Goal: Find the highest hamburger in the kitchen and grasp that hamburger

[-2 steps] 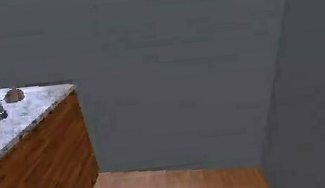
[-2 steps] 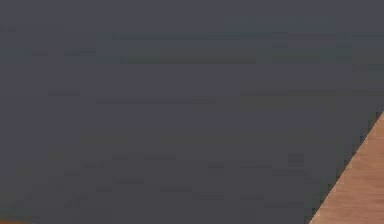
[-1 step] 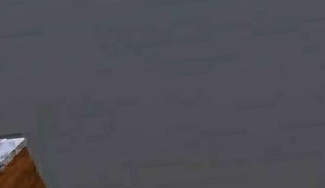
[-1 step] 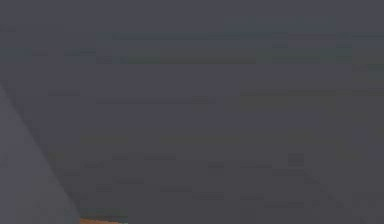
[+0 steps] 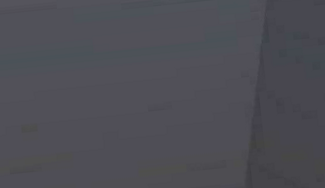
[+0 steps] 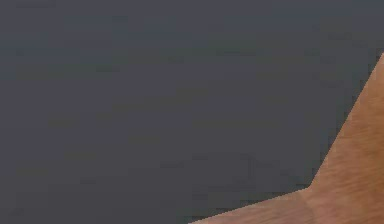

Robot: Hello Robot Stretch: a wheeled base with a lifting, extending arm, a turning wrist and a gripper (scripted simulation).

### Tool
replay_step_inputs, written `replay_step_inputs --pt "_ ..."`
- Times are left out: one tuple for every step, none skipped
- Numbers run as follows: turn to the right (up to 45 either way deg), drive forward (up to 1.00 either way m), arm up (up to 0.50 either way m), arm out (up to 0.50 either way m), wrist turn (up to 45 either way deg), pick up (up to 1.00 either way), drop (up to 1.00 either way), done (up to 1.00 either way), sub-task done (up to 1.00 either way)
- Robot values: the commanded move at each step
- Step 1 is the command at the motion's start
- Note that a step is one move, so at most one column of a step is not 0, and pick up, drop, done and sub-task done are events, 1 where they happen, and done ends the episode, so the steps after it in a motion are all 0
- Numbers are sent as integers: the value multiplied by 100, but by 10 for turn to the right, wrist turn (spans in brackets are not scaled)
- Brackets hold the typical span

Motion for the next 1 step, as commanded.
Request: replay_step_inputs --pt "0 5 0 0 0 0 0 0 0"
